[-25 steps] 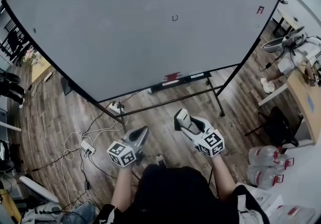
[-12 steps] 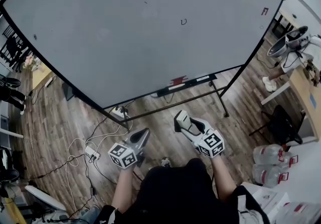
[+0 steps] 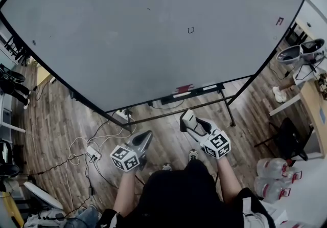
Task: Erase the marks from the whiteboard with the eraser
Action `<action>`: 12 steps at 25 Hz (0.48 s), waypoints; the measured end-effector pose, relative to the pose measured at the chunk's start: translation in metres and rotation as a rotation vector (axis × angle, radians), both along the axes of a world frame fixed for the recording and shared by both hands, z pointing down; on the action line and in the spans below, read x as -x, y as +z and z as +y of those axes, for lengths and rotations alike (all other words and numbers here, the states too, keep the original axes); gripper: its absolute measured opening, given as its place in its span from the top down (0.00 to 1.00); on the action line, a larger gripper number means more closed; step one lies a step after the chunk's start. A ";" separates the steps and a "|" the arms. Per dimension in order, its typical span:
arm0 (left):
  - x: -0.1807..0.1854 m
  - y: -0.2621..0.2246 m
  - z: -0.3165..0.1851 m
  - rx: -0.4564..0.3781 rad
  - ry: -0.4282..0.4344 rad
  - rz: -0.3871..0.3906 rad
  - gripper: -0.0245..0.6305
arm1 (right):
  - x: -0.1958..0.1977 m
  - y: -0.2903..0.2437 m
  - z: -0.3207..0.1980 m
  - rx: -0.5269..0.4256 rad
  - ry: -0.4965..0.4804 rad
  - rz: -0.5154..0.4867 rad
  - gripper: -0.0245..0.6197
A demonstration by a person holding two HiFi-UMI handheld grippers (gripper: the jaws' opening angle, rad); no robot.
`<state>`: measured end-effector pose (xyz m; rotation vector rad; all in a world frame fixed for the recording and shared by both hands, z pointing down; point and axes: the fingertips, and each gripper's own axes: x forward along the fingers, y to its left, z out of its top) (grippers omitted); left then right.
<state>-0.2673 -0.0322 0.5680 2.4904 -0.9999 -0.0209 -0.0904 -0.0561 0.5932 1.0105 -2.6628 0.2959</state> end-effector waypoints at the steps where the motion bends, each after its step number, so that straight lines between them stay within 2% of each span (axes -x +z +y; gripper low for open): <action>1: -0.004 -0.002 -0.005 -0.003 -0.016 -0.001 0.95 | -0.004 0.001 -0.007 0.003 -0.014 -0.003 0.59; 12: -0.070 -0.019 -0.057 -0.041 -0.151 -0.016 0.95 | -0.053 -0.013 -0.080 -0.021 -0.169 -0.023 0.59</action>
